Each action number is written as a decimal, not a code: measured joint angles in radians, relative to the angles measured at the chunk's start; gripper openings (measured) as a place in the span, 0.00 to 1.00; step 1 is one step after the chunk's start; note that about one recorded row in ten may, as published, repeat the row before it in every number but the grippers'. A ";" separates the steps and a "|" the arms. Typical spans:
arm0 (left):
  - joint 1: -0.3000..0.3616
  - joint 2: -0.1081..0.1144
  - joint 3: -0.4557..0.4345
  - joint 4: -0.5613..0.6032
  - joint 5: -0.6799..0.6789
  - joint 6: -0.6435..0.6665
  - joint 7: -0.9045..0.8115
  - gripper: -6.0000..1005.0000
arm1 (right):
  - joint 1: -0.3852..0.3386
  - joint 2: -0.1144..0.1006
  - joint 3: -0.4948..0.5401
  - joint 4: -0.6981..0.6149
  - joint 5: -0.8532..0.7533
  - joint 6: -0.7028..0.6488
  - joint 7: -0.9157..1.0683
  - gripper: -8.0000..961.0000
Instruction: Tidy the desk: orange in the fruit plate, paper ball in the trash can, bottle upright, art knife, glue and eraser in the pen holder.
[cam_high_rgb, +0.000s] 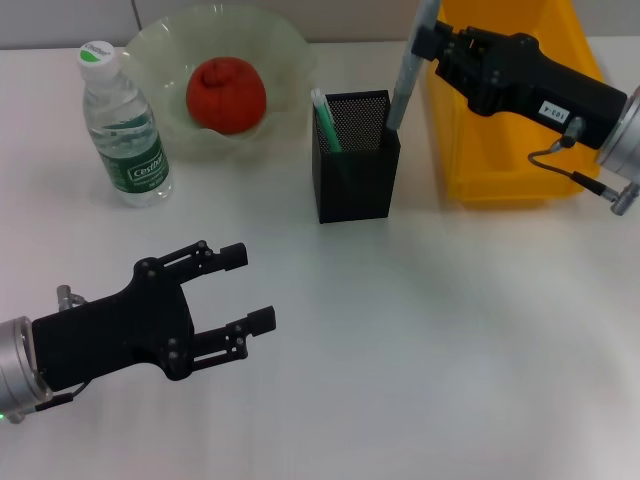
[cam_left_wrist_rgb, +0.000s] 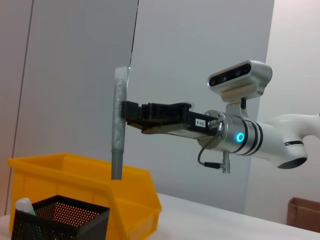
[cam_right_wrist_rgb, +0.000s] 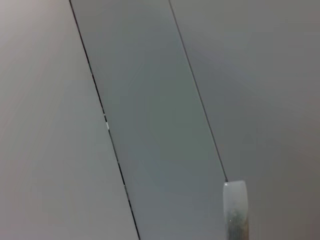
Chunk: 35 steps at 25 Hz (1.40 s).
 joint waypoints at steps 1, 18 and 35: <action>0.000 0.000 0.000 0.000 0.000 0.000 0.000 0.77 | 0.001 0.000 0.000 0.007 0.000 0.001 -0.020 0.13; 0.000 0.000 0.003 -0.002 0.002 -0.001 0.000 0.77 | 0.068 0.004 -0.001 0.123 0.006 0.086 -0.168 0.13; -0.004 0.000 0.001 -0.013 -0.001 -0.002 0.000 0.77 | 0.087 0.004 -0.001 0.151 0.002 0.103 -0.185 0.29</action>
